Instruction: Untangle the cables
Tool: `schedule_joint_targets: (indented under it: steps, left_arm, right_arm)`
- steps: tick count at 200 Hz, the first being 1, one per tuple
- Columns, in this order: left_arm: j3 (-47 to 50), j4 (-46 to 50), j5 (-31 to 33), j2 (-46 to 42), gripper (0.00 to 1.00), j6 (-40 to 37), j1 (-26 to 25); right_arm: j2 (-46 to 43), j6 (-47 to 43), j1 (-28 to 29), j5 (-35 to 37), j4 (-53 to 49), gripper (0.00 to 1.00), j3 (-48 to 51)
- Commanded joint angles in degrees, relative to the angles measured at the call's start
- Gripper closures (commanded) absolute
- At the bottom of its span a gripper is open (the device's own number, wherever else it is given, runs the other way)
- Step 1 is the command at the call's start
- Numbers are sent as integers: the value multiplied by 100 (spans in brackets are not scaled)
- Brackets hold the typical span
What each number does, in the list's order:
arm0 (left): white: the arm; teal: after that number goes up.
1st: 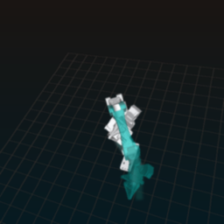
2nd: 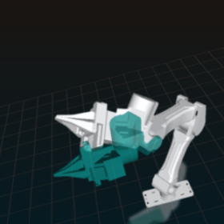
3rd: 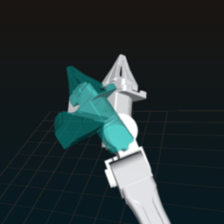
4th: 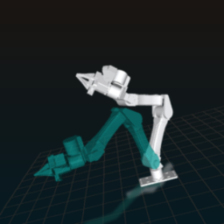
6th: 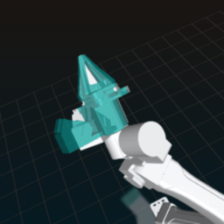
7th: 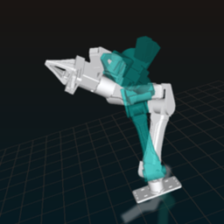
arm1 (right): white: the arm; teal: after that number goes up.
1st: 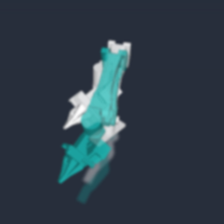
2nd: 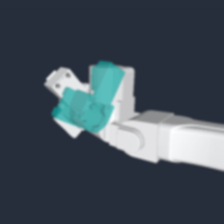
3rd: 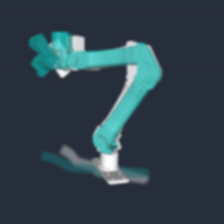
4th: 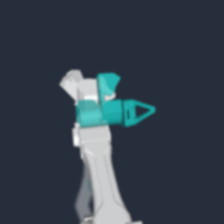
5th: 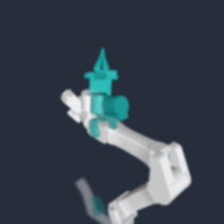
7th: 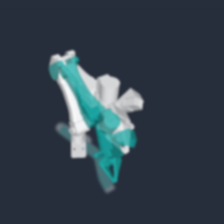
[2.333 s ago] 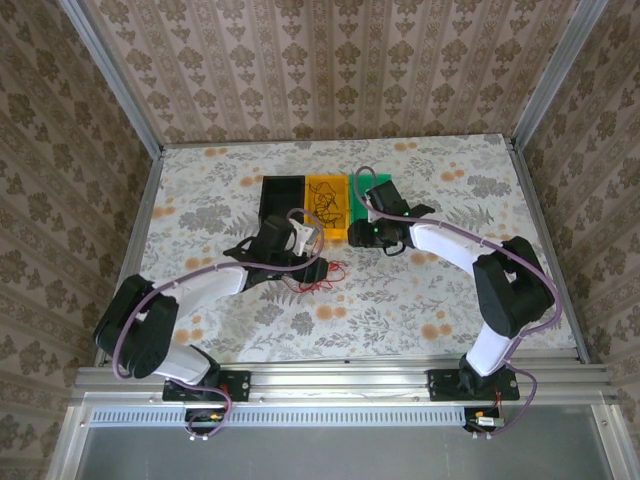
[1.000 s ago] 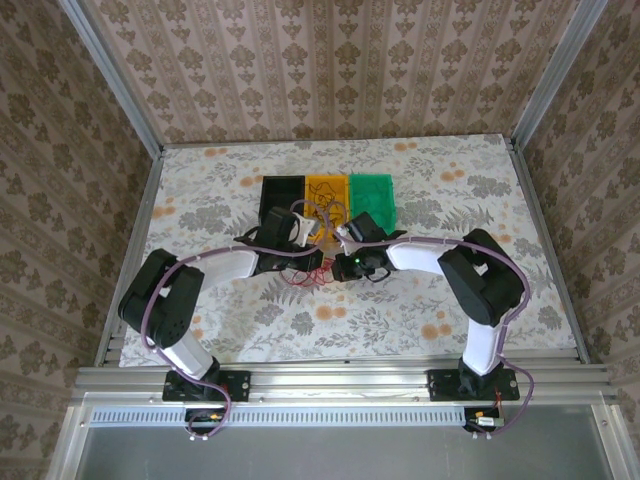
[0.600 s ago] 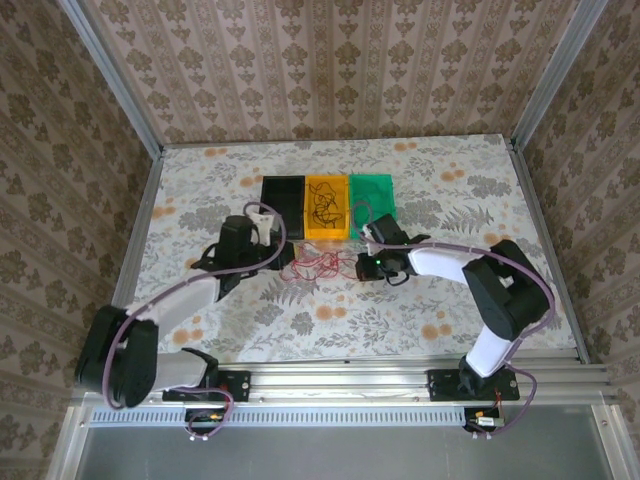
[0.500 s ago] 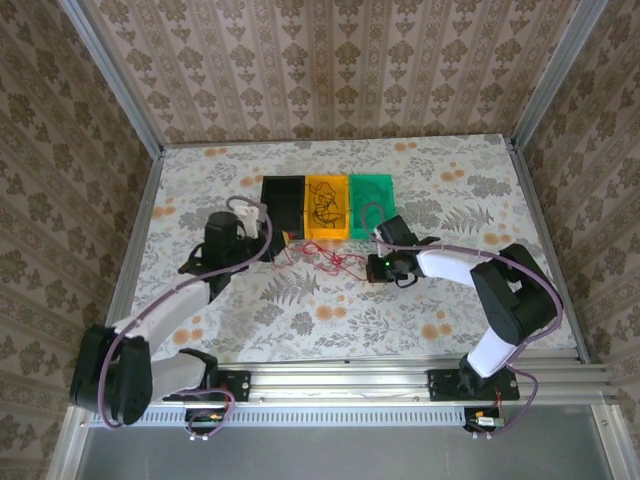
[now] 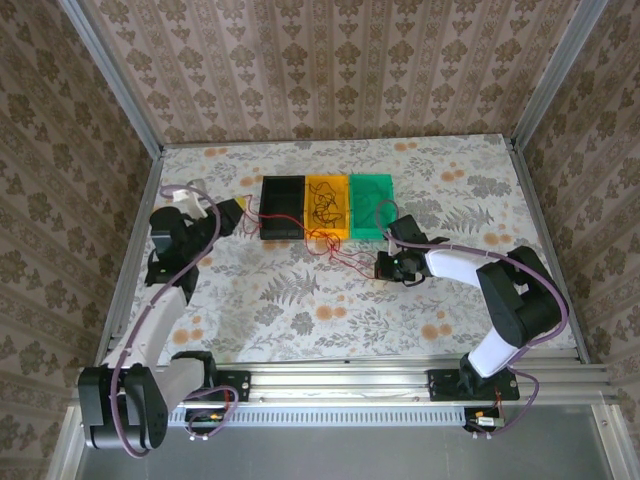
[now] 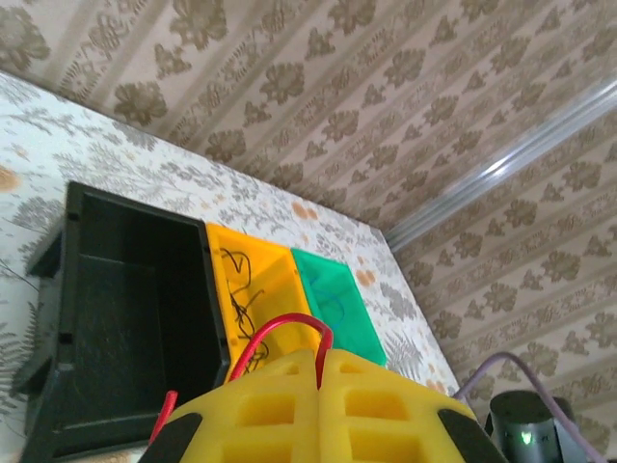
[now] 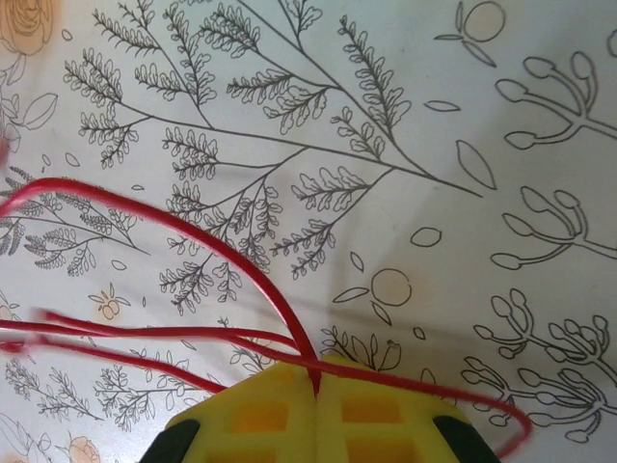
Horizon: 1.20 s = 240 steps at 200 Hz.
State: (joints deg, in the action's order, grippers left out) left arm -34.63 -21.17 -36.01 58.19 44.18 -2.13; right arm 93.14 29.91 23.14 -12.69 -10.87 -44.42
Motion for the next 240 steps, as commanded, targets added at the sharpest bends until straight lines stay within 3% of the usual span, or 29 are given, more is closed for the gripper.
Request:
schedule_joint_targets:
  steps: [1, 26, 64, 103, 120, 143, 166, 174, 188, 204, 240]
  left_arm:
    - [-303, -628, 39, -267, 100, 478, 421]
    - [-480, -772, 6, -345, 100, 716, 866]
    - [-553, -1685, -254, -388, 100, 1763, 1857]
    - [-1108, -1432, -293, -359, 100, 1599, 2322]
    - [-1566, -636, -317, -336, 100, 1125, 2410]
    - [-2051, 699, -434, -212, 100, -15, 1678]
    - [-2228, 2420, 306, -4, 100, -1572, 30]
    - [-2126, 2673, 482, 114, 100, -1892, -529]
    - [-1949, 2993, 545, 396, 87, -2349, -1285]
    - [-1706, 3121, 543, 783, 77, -2578, -1868]
    - [-1559, 3681, 284, 1745, 54, -3410, -2885]
  right_arm:
    - [33, 155, -231, 767, -706, 100, 336]
    - [-23, 163, -239, 767, -701, 100, 363]
    - [-24, 173, -239, 762, -697, 100, 364]
    - [-48, 178, -243, 750, -706, 100, 386]
    - [-68, 169, -248, 741, -696, 100, 401]
    - [-203, 76, -215, 701, -636, 100, 429]
    - [-498, -39, -91, 669, -582, 100, 420]
    - [-571, -91, -73, 583, -543, 93, 393]
    - [-789, -139, -8, 518, -417, 70, 398]
    - [-1024, -237, 88, 564, -358, 57, 370]
    - [-1514, -354, 204, 696, -404, 48, 242]
